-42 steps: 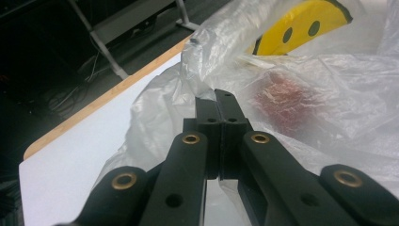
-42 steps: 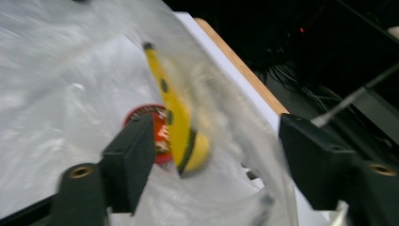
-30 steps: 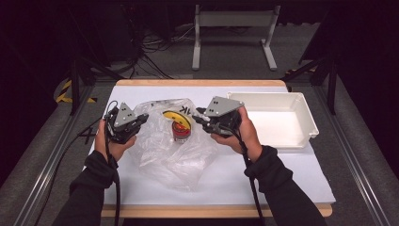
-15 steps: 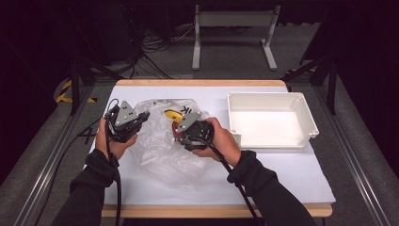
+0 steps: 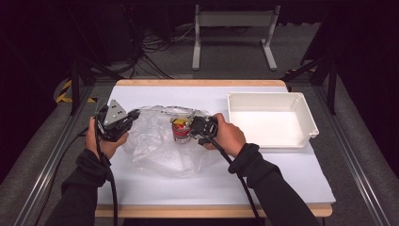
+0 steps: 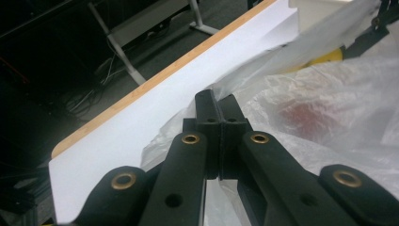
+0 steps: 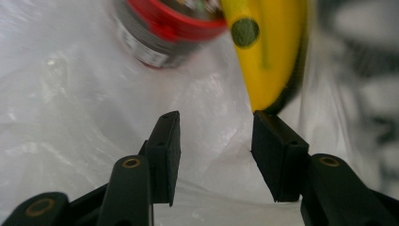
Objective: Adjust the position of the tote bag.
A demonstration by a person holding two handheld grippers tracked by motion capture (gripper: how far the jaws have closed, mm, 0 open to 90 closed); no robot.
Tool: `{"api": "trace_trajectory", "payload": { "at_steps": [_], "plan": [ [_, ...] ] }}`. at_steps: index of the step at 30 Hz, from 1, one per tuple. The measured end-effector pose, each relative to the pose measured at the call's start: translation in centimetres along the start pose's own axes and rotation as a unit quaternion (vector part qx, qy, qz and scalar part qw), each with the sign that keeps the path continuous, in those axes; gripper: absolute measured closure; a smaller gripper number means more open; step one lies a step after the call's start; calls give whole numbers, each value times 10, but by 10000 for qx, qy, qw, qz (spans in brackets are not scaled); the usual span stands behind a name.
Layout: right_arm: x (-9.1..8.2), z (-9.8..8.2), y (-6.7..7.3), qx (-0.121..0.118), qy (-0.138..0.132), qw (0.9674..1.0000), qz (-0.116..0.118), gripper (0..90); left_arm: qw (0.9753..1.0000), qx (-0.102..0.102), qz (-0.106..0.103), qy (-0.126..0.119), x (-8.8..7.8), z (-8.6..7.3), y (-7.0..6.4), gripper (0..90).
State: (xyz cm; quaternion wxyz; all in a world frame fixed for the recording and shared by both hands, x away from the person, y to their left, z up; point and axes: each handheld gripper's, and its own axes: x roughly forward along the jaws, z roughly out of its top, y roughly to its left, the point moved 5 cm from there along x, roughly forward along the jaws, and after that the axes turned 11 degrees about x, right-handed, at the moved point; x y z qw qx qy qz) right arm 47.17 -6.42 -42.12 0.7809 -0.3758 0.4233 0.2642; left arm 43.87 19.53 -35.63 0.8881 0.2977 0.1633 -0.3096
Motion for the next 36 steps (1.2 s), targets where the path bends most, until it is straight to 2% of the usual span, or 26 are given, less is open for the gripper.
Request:
{"api": "trace_trajectory", "payload": {
  "at_steps": [2, 3, 4, 8, 9, 11, 12, 15, 16, 18, 21, 22, 24, 28, 31, 32, 34, 35, 36],
  "plan": [
    [1, -1, -7, -29, 42, 9997, -249, 505, 9999, 31, 38, 91, 0, -5, 1, 900],
    [1, -1, -7, -29, 42, 9997, -249, 505, 9999, 31, 38, 91, 0, -5, 1, 900],
    [1, -3, -16, -16, 42, 9991, -410, 502, 10000, 11, -7, 95, 0, -8, 1, 900],
    [1, -3, -23, 10, -13, 9986, -526, 500, 9998, 35, -18, 170, 2, -13, 1, 900],
    [2, -3, -26, -61, -7, 9974, -714, 482, 9998, 16, -32, 216, 3, -16, 1, 900],
    [2, -1, -26, -55, -124, 9972, -736, 478, 9997, -14, -81, 209, 4, -17, 2, 900],
    [1, 0, -27, -64, -148, 9972, -734, 468, 9997, -39, -209, 116, 4, -17, 2, 895],
    [0, 3, -26, 8, -285, 9975, -646, 492, 9997, -24, -226, 0, 3, -15, 1, 816],
    [-1, 4, -26, 46, -333, 9976, -613, 508, 9996, -21, -267, -76, 1, -12, 0, 816],
    [-4, 6, -26, 49, -468, 9973, -559, 539, 9993, 54, -296, -237, -3, -5, 0, 730],
    [-10, 8, -26, 54, -560, 9971, -521, 570, 9981, 34, -390, -471, -11, 7, -4, 622],
    [-12, 9, -26, 50, -578, 9971, -493, 581, 9974, 83, -447, -568, -14, 12, -5, 604],
    [-15, 10, -26, 56, -626, 9968, -488, 601, 9961, 39, -468, -740, -21, 20, -8, 552],
    [-18, 11, -26, 109, -627, 9969, -466, 652, 9930, 196, -673, -952, -32, 33, -17, 509],
    [-18, 12, -26, 121, -624, 9968, -476, 673, 9881, 393, -1037, -1068, -36, 38, -32, 551],
    [-18, 12, -26, 105, -607, 9971, -456, 673, 9854, 491, -1220, -1081, -37, 39, -39, 576],
    [-17, 12, -27, 78, -600, 9971, -466, 675, 9817, 719, -1439, -1023, -36, 38, -52, 618],
    [-16, 12, -27, 72, -584, 9973, -432, 678, 9782, 832, -1608, -1021, -35, 38, -59, 648],
    [-16, 12, -27, 72, -584, 9973, -432, 678, 9782, 832, -1608, -1021, -35, 38, -59, 681]
  ]
}}
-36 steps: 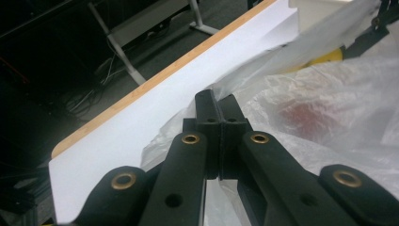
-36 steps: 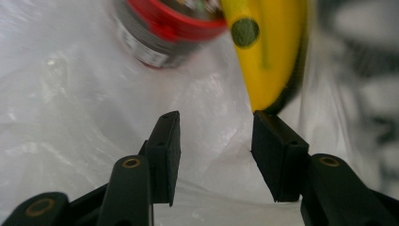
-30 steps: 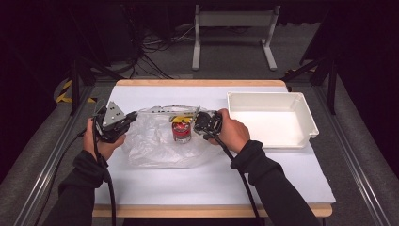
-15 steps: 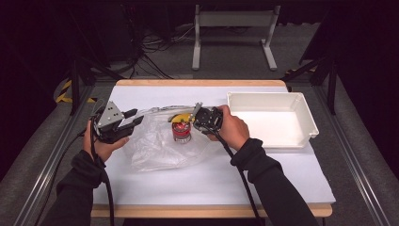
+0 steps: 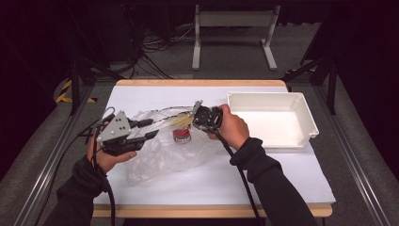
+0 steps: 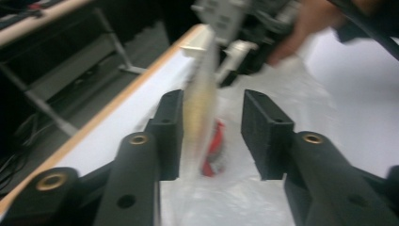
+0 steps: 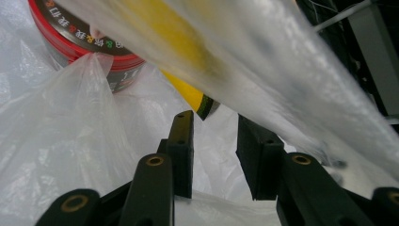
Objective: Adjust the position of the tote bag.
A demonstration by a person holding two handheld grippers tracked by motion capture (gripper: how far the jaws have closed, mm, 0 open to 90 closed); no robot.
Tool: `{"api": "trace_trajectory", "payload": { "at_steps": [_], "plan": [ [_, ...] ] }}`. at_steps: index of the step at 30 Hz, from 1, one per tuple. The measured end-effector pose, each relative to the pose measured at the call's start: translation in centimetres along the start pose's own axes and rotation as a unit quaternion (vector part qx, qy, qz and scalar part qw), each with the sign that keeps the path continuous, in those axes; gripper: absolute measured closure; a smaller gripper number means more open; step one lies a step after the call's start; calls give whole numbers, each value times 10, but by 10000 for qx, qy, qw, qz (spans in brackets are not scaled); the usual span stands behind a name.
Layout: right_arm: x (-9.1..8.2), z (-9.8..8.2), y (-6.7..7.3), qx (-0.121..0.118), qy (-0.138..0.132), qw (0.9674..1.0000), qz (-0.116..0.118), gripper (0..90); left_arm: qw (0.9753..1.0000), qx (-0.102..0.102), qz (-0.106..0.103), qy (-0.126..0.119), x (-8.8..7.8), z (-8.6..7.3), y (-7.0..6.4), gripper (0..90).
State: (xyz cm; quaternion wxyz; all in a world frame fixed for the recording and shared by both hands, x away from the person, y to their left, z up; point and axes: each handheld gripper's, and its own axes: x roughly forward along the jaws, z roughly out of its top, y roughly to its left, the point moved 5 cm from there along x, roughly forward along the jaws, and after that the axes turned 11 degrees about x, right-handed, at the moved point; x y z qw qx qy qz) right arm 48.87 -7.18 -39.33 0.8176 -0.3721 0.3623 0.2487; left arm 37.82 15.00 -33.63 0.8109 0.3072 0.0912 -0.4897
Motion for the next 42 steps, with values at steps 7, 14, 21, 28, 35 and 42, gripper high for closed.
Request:
{"api": "trace_trajectory", "payload": {
  "at_steps": [7, 14, 21, 28, 35, 42],
  "plan": [
    [0, -1, -1, 60, 28, 10000, -3, 672, 9896, 197, -955, 1056, 36, -23, -33, 779],
    [-1, -1, 0, 71, 14, 10000, 49, 654, 9701, -21, -364, 2398, 60, -66, -12, 734],
    [0, -3, 5, -4, 42, 9996, 262, 785, 9505, 10, 163, 3102, 67, -88, 10, 707],
    [-4, -1, 17, -129, -102, 9972, 727, 880, 9621, -275, 255, 2700, 67, -85, 23, 842],
    [2, -3, 34, -611, 227, 9912, 1151, 789, 9694, -285, -131, 2435, 69, -76, 17, 900],
    [15, -6, 34, -637, 512, 9913, 1033, 648, 9736, -228, -889, 2091, 70, -60, 1, 855]
  ]
}}
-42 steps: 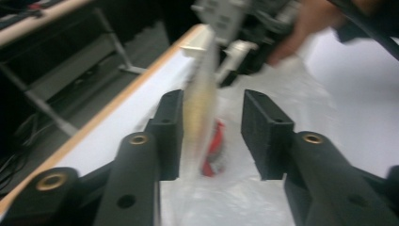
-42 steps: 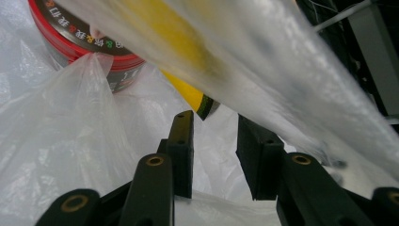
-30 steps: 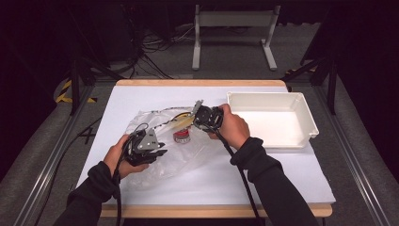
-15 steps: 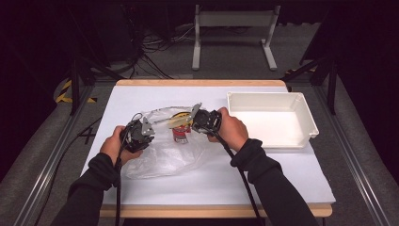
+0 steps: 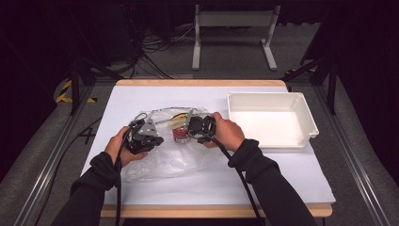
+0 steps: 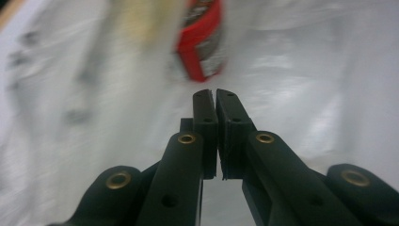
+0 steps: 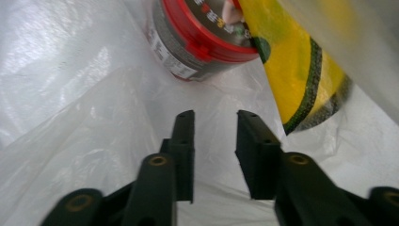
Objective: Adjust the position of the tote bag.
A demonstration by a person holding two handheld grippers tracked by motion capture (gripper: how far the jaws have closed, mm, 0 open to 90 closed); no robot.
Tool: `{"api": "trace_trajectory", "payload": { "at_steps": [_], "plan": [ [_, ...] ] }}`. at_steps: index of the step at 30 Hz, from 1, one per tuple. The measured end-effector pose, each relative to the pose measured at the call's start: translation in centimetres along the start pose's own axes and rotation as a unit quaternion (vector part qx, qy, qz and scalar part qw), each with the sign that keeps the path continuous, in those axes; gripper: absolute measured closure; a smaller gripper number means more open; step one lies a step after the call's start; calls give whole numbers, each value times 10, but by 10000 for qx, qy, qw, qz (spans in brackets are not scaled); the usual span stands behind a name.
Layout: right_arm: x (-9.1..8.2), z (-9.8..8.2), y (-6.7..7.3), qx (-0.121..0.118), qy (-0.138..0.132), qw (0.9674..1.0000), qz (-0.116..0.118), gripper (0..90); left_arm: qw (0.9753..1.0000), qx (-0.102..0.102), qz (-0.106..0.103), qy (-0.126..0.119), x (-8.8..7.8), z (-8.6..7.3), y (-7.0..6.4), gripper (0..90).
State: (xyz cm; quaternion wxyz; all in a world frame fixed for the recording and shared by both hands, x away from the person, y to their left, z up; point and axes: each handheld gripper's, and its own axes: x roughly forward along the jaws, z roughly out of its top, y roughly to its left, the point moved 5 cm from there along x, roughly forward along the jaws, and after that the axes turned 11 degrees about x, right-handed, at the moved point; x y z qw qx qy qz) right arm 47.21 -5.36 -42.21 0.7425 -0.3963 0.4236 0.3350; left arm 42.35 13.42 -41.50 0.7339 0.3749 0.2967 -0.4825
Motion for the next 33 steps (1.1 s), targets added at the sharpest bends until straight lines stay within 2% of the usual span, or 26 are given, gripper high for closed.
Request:
{"api": "trace_trajectory", "payload": {
  "at_steps": [1, 2, 4, 5, 6, 7, 8, 9, 12, 13, 17, 19, 23, 25, 27, 31, 32, 33],
  "plan": [
    [2, 0, -2, 9, 40, 10000, -74, 610, 9993, 190, -38, 335, 9, 0, -7, 832],
    [3, -1, -3, 34, 53, 9999, -109, 580, 9987, 208, -18, 456, 12, -1, -7, 821],
    [4, -3, -4, 92, 146, 9998, -132, 550, 9975, 81, 68, 698, 19, -6, -3, 761],
    [4, -3, -4, 92, 146, 9998, -132, 550, 9975, 81, 68, 698, 19, -6, -3, 746],
    [5, -5, -9, 78, 198, 9994, -260, 462, 9963, -80, 113, 853, 21, -13, 3, 717],
    [5, -5, -9, 78, 198, 9994, -260, 462, 9963, -80, 113, 853, 21, -13, 3, 680],
    [5, -6, -9, 117, 254, 9993, -264, 430, 9946, -176, 248, 994, 22, -18, 9, 680],
    [7, -8, -11, 101, 371, 9987, -328, 378, 9934, -184, 222, 1108, 22, -22, 11, 653],
    [10, -10, -13, 12, 556, 9974, -464, 377, 9891, -209, 201, 1445, 25, -31, 16, 602],
    [11, -10, -13, -14, 574, 9971, -504, 370, 9876, -209, 315, 1523, 26, -33, 18, 583],
    [16, -9, -16, -18, 670, 9942, -845, 361, 9775, -193, 852, 1920, 31, -37, 28, 468],
    [19, -9, -18, 45, 617, 9941, -891, 357, 9693, -144, 1040, 2225, 34, -40, 32, 448],
    [24, -10, -26, 129, 689, 9919, -1064, 335, 9674, -231, 1100, 2271, 35, -48, 41, 435],
    [26, -12, -29, 135, 709, 9925, -984, 320, 9664, -338, 1112, 2294, 35, -53, 45, 435],
    [27, -13, -31, 138, 676, 9925, -1011, 328, 9654, -381, 1165, 2303, 34, -56, 48, 437],
    [27, -16, -35, 163, 707, 9917, -1065, 349, 9612, -409, 1430, 2322, 27, -62, 55, 450],
    [28, -17, -36, 206, 727, 9913, -1081, 357, 9609, -505, 1479, 2288, 25, -64, 58, 451],
    [29, -18, -39, 223, 722, 9909, -1112, 363, 9615, -586, 1449, 2258, 23, -65, 60, 450]
  ]
}}
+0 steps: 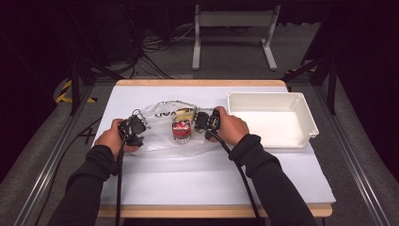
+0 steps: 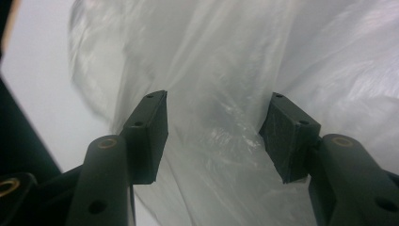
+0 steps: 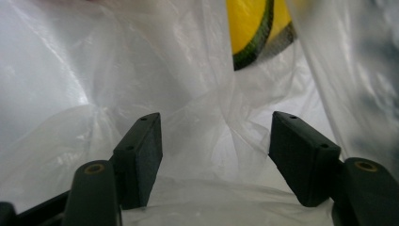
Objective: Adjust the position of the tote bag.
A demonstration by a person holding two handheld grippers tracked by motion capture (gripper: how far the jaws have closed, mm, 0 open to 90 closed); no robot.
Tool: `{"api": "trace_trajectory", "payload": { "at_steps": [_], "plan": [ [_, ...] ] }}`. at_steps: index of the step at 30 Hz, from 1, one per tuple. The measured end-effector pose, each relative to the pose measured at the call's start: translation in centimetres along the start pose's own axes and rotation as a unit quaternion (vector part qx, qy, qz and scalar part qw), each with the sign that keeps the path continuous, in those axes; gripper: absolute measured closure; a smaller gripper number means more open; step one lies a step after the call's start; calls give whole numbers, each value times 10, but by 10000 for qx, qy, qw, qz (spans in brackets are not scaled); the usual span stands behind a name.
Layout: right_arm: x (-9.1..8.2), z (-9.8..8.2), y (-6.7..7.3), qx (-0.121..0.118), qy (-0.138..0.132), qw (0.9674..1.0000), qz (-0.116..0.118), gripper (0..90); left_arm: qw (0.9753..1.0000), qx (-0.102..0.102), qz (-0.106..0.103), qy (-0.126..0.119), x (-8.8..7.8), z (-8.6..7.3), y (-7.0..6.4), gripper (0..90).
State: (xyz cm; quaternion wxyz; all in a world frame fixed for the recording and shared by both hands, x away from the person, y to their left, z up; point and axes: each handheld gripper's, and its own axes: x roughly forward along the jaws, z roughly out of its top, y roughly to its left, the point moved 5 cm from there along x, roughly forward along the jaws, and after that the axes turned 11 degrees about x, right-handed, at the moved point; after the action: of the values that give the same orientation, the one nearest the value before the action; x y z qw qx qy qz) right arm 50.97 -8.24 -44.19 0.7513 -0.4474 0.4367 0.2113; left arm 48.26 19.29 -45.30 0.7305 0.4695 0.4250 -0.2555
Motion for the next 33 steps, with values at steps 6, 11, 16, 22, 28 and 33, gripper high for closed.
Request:
{"api": "trace_trajectory", "payload": {
  "at_steps": [6, 11, 16, 22, 28, 33],
  "plan": [
    [0, -1, -6, 123, 99, 9997, -203, 386, 9987, -456, 201, -140, -2, -11, 16, 437],
    [2, -3, -9, 246, 127, 9994, -203, 387, 9980, -571, 206, -163, 3, -11, 16, 434],
    [6, -6, -11, 396, 177, 9989, -151, 390, 9963, -774, 95, -358, 4, -14, 20, 436],
    [11, -6, -8, 342, 334, 9988, -105, 422, 9929, -1090, -221, -416, 15, -24, 21, 436],
    [15, -5, -2, 245, 498, 9985, 43, 415, 9897, -1315, -369, -420, 20, -31, 19, 439],
    [14, -5, 2, 163, 570, 9981, 178, 401, 9902, -1271, -345, -466, 20, -35, 17, 436]
  ]
}}
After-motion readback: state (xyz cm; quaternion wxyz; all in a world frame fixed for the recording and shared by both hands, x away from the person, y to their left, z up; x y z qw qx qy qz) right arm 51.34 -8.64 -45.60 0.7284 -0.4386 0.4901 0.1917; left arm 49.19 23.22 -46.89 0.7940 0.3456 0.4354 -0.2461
